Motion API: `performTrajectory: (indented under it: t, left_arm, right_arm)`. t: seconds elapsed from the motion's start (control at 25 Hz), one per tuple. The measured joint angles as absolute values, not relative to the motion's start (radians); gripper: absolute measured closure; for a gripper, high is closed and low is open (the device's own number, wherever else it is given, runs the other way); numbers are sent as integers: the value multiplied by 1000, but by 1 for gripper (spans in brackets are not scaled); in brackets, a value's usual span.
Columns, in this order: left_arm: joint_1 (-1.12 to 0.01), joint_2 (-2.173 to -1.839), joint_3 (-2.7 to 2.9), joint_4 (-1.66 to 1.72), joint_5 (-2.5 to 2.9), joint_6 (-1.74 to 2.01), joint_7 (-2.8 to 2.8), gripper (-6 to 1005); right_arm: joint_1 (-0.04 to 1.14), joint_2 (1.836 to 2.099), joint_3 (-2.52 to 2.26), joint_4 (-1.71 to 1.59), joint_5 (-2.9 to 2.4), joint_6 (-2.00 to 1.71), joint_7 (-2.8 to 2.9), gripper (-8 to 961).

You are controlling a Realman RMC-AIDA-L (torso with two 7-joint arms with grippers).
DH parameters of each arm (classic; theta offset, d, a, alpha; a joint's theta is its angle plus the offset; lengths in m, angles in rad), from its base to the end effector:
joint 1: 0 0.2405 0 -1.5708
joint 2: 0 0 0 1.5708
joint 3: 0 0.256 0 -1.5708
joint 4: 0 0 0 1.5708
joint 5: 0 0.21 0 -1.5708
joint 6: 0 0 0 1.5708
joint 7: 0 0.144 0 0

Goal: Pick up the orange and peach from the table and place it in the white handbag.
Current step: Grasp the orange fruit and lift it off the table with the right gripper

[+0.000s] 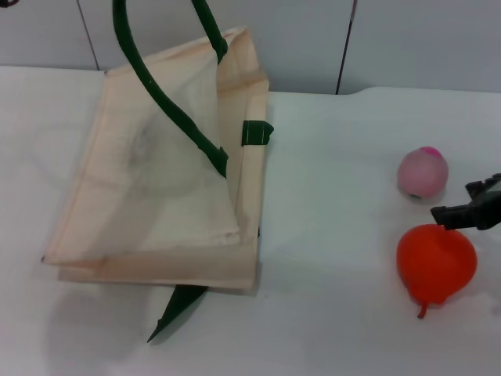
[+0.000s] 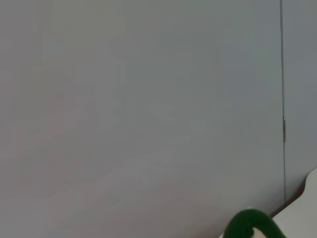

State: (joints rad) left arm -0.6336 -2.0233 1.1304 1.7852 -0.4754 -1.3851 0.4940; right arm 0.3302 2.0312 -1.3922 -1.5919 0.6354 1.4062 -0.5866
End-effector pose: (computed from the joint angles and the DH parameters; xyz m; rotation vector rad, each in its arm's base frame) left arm -0.1018 0.3986 0.1430 -2.1102 -0.5924 -0.0395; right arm 0.2123 0.3340 0.0414 -2.4226 0.9064 -0.2549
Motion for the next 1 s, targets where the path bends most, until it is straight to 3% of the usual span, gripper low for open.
performTrajectory:
  t: [0.16,0.24,0.68,1.0]
  left_arm:
    - [-630,-2023,1132,1776,-475,-1385,494,880]
    - [-629,-2023,1132,1773,-475,-1386,494,880]
    - [-624,-2022,1132,1756,-445,-1391,494,880]
    - [-626,-2020,1131,1750,-433,-1398,494,880]
  right_arm:
    - [331,2029,-1358,-1601,622,1427,-586,352]
    - [332,2028,-1337,-1603,620,1447,-587,217]
    - [329,2034,-1316,-1635,699,1568,-585,143]
    - [344,2029,-1323,-1591,695,1598,-590,142]
